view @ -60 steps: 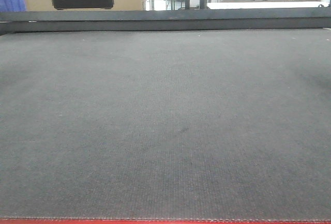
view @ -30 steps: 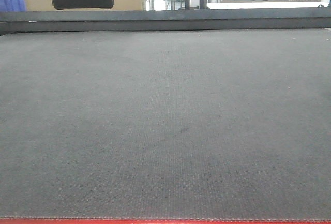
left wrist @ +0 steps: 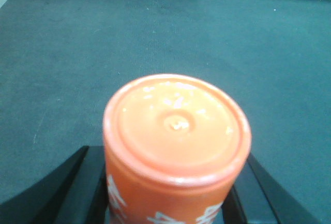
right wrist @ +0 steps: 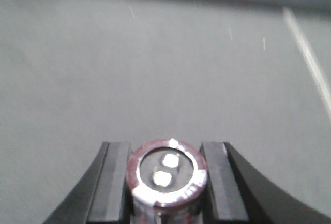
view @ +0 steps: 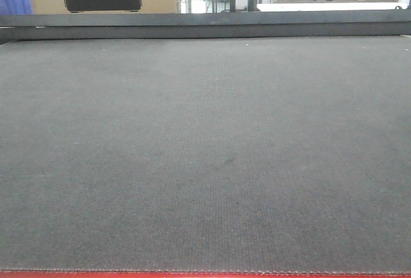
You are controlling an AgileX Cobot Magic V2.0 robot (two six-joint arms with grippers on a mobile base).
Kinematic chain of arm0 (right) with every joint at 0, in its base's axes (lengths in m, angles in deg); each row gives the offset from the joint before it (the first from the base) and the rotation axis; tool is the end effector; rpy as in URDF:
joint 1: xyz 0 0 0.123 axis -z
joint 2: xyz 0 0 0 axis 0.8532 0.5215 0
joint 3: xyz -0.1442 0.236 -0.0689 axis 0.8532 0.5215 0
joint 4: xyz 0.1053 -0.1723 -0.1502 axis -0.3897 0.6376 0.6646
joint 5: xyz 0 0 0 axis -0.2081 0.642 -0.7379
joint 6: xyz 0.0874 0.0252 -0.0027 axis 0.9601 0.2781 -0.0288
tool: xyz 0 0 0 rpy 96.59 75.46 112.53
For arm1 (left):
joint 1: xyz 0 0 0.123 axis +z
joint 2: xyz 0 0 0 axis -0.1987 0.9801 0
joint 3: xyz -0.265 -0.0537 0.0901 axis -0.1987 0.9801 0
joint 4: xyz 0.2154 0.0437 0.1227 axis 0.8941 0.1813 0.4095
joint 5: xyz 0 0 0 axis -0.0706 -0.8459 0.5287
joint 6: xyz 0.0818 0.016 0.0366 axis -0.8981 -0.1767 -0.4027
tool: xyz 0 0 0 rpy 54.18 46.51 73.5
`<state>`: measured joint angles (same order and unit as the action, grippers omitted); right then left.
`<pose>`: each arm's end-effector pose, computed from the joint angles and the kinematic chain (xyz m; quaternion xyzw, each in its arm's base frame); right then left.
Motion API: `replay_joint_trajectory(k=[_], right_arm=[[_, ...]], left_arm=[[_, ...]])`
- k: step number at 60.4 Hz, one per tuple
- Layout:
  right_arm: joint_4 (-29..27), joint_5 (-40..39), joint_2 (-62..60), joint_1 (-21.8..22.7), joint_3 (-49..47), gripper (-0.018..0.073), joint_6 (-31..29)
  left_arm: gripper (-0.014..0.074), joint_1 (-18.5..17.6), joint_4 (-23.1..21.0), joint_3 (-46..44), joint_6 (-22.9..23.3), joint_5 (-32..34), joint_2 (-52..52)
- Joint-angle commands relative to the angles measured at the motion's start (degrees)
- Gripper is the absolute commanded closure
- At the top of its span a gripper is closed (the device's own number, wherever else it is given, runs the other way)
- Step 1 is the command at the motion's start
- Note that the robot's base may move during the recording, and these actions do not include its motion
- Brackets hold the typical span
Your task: Place cylindrical capacitor in blue bin on shelf
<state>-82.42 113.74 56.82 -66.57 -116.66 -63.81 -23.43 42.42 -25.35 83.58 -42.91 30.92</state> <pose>0.1075 0.0165 0.3876 -0.0651 0.8064 0.0440 0.5861 0.1262 -0.0189 0.4021 0.0238 0.8408 -0.0476 0.5387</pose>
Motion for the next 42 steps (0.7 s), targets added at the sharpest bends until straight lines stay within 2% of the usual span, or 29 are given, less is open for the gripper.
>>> replay_joint_trajectory(k=[1, 9, 42], right_arm=[[0.96, 2.12, -1.66, -0.76, -3.16, 0.0711, -0.28], [0.96, 5.23, -2.81, -0.76, -5.82, 0.0711, -0.28], [0.59, 6.61, -3.31, -0.76, -5.90, 0.0711, -0.28]], left_arm=[[0.0707, -0.45, -0.22, 0.00, -0.25, 0.13, -0.59], [0.0707, -0.45, -0.22, 0.00, -0.25, 0.12, -0.70], [0.0707, -0.45, -0.22, 0.00, -0.25, -0.14, -0.73]])
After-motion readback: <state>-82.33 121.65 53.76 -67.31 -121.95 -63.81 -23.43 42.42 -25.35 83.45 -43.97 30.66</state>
